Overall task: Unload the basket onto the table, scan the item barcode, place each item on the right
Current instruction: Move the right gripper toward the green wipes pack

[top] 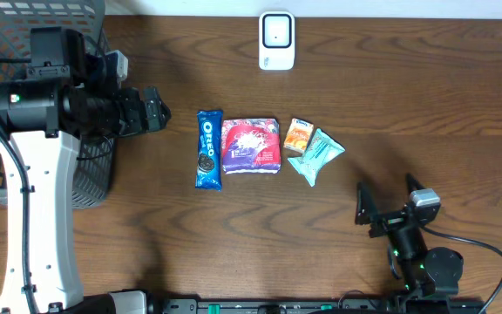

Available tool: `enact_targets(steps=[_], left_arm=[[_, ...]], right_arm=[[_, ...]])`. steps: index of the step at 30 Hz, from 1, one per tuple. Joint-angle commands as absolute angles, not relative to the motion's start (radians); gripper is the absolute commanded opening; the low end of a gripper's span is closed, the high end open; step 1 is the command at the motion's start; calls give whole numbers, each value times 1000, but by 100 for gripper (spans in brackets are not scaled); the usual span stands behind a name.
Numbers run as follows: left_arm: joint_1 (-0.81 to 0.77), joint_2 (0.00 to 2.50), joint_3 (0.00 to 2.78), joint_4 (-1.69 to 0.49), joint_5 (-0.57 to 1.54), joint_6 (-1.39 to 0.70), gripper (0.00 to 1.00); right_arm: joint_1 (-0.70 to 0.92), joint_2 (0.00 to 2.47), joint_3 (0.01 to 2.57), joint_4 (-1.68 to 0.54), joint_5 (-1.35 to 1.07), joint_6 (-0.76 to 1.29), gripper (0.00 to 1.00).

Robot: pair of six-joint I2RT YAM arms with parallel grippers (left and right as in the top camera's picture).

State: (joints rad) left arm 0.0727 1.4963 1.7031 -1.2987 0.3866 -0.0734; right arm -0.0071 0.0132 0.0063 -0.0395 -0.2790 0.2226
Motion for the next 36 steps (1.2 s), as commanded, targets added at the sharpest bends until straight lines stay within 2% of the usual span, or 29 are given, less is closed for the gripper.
enact_targets(steps=[1, 5, 11, 17, 23, 30, 33, 36], left_arm=[[71, 1500, 1706, -1301, 381, -60, 98], [71, 1500, 1706, -1301, 380, -60, 98], [71, 1500, 1706, -1301, 380, -60, 98], [71, 1500, 1706, -1301, 381, -60, 98], [71, 1500, 1706, -1301, 381, -60, 98], [71, 1500, 1706, -1301, 381, -60, 98], [71, 1500, 1706, -1301, 380, -60, 98], [71, 1500, 1706, -1301, 380, -60, 98]], right_arm=[[-1, 14, 6, -12, -454, 570, 99], [-1, 14, 6, 85, -485, 606, 99], [-1, 14, 13, 415, -501, 604, 99], [-1, 51, 144, 398, -435, 485, 99], [-1, 256, 419, 185, -507, 329, 99], [-1, 602, 841, -350, -548, 128, 99], [-1, 756, 1002, -586, -517, 80, 99], [-1, 878, 1100, -732, -525, 73, 99]])
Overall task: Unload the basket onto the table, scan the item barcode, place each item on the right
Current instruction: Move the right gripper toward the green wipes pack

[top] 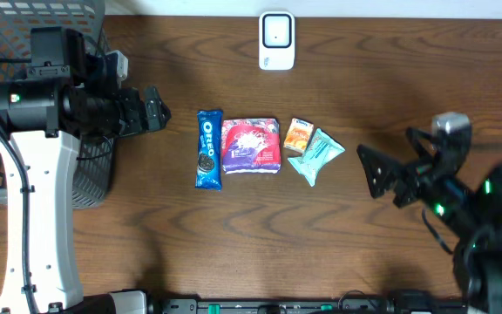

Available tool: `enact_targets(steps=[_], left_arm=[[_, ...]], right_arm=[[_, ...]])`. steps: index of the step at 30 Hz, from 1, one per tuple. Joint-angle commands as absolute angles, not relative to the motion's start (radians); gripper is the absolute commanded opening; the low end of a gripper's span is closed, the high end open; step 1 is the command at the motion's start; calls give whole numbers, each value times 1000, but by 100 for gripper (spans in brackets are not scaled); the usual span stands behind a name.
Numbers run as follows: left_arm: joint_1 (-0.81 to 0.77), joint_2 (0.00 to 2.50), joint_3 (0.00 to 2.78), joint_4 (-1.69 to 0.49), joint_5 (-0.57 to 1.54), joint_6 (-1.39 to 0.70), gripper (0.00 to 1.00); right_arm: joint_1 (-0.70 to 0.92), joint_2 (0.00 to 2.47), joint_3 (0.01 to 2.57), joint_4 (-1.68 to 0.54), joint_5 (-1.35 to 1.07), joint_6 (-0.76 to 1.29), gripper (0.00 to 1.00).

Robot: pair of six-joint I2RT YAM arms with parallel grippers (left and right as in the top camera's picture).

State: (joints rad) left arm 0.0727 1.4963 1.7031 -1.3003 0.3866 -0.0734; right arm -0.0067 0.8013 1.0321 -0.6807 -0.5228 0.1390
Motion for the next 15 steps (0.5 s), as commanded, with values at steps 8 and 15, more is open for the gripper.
enact_targets(steps=[8, 15], left_arm=[[71, 1500, 1706, -1301, 381, -60, 98], [71, 1500, 1706, -1301, 380, -60, 98]], right_arm=[[-1, 1040, 1104, -857, -730, 91, 99], [14, 1206, 1098, -865, -537, 295, 82]])
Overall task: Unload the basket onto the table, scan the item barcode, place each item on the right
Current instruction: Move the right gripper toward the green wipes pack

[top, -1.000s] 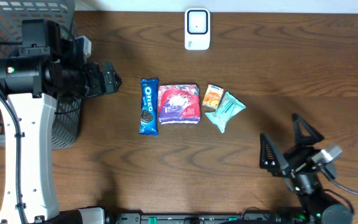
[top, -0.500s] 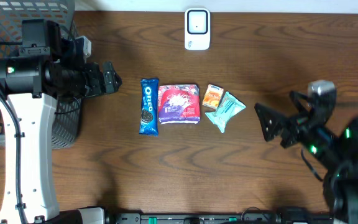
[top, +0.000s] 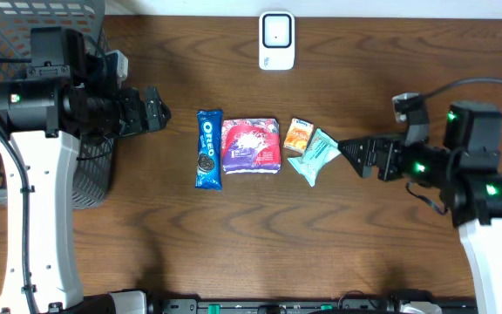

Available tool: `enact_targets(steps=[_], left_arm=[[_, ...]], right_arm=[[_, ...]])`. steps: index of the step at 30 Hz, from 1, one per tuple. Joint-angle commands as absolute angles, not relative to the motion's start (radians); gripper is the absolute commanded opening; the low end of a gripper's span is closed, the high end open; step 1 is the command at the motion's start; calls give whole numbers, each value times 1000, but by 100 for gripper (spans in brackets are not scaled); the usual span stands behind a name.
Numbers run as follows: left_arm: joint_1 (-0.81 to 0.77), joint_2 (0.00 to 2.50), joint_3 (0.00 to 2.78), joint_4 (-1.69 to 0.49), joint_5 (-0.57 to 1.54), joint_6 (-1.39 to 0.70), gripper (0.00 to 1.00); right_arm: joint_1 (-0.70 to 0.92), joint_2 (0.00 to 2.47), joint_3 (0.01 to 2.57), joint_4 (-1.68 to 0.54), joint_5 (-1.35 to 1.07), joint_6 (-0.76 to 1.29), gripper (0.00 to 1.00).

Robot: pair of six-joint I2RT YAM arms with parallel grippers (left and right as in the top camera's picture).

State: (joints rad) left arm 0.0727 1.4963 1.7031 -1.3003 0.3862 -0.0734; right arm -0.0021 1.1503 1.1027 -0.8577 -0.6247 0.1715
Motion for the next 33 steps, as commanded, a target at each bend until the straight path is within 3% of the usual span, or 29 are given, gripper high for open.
enact_targets(steps=[1, 8, 14, 18, 25, 30, 33], left_arm=[[71, 1500, 1706, -1301, 381, -60, 98], [71, 1500, 1706, -1301, 380, -60, 98], [71, 1500, 1706, -1301, 380, -60, 98], [71, 1500, 1706, -1301, 381, -60, 98], [71, 1500, 1706, -1301, 380, -60, 98], [71, 1500, 1706, -1301, 380, -60, 98], [71, 1500, 1706, -1301, 380, -60, 98]], right_arm=[[24, 1236, 1096, -866, -511, 330, 82], [221, 1473, 1091, -826, -393, 216, 86], [407, 1607, 1091, -770, 12, 414, 89], [458, 1631, 1091, -752, 104, 519, 89], [409, 1631, 1091, -805, 165, 722, 85], [282, 1638, 1091, -736, -28, 607, 73], [202, 1657, 1091, -708, -117, 554, 74]])
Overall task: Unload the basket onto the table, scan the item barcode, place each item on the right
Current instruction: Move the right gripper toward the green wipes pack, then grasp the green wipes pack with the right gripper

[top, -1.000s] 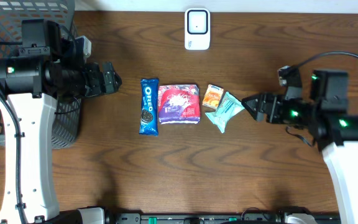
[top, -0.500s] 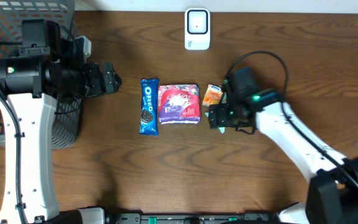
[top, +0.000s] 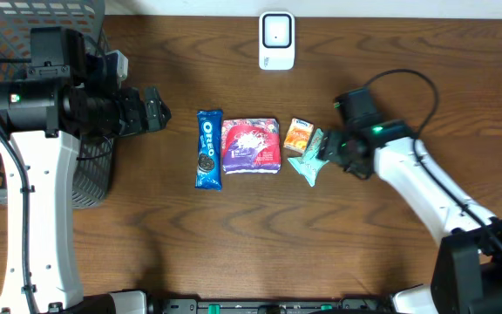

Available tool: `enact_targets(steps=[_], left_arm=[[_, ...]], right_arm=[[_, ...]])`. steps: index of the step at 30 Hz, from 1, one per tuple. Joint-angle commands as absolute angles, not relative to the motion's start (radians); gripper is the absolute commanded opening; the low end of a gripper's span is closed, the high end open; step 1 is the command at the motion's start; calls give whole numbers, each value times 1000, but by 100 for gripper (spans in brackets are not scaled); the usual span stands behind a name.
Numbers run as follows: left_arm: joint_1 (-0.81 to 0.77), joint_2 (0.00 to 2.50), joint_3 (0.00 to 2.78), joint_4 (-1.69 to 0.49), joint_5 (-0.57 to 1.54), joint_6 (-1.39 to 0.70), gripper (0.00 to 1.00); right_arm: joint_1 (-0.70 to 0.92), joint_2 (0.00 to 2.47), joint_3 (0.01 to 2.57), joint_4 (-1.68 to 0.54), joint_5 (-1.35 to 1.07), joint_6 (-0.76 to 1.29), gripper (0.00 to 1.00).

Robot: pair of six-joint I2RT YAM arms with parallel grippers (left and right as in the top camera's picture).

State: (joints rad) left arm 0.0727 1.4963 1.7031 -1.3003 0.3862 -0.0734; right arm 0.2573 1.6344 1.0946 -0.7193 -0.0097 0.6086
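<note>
Four packets lie in a row mid-table: a blue Oreo pack [top: 208, 149], a purple-and-red bag [top: 251, 146], a small orange packet [top: 298, 135] and a teal packet [top: 310, 161]. The white barcode scanner [top: 276, 40] stands at the far edge. My right gripper [top: 324, 154] is down over the teal packet's right end, its fingers apart on either side of it. The left gripper [top: 158, 111] hovers open to the left of the Oreo pack, holding nothing.
A black wire basket stands at the left edge, partly under the left arm. The right arm's cable loops above the table at the right. Bare wood lies in front of the row of packets.
The right gripper has moved left from just right of the teal packet to down over its right end. The packets and the left arm have not shifted.
The right arm was first folded low at the near right edge. Then it was raised and pointing left, then closer to the row with its fingers spread. Now it is at the teal packet. The left arm stayed still throughout.
</note>
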Motion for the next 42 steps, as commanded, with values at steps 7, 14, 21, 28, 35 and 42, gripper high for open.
enact_targets(steps=[7, 14, 21, 28, 35, 42], left_arm=[[71, 1500, 1706, -1301, 380, -60, 98], [71, 1500, 1706, -1301, 381, -60, 98], [71, 1500, 1706, -1301, 380, -60, 98], [71, 1500, 1706, -1301, 380, -60, 98], [71, 1500, 1706, -1301, 380, -60, 98], [71, 1500, 1706, -1301, 380, -60, 98]], right_arm=[[103, 1779, 1090, -668, -407, 392, 77], [99, 1883, 1090, -558, -582, 372, 74], [100, 1904, 1090, -527, -498, 399, 52], [100, 1904, 1090, -480, -473, 358, 1], [73, 1832, 1100, -470, -443, 340, 1], [92, 1592, 1138, -601, -102, 316, 1]])
